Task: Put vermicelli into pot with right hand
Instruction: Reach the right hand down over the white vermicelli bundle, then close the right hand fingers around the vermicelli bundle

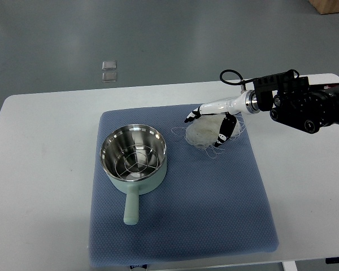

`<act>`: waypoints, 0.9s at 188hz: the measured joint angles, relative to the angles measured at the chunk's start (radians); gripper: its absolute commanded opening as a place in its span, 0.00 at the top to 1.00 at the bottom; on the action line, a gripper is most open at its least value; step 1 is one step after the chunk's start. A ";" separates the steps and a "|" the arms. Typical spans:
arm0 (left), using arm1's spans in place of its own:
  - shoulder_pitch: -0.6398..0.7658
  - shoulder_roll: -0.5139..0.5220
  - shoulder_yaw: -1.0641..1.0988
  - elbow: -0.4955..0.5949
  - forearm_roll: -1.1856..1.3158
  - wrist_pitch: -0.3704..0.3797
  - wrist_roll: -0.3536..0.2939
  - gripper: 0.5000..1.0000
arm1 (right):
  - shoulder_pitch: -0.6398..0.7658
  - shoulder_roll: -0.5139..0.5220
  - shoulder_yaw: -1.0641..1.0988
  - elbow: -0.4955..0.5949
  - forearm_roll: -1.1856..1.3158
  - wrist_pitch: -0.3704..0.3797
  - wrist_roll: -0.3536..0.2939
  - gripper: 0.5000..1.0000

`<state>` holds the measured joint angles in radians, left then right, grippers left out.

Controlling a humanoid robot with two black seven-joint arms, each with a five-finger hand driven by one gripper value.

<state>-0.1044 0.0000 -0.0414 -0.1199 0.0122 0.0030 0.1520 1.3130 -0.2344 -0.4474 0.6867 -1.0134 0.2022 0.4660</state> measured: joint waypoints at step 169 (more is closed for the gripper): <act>0.000 0.000 0.000 0.000 0.000 0.000 0.001 0.00 | -0.014 0.077 -0.114 -0.098 -0.030 -0.105 -0.053 0.25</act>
<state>-0.1043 0.0000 -0.0414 -0.1196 0.0122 0.0031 0.1534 1.2985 -0.1571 -0.5618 0.5884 -1.0430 0.0977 0.4128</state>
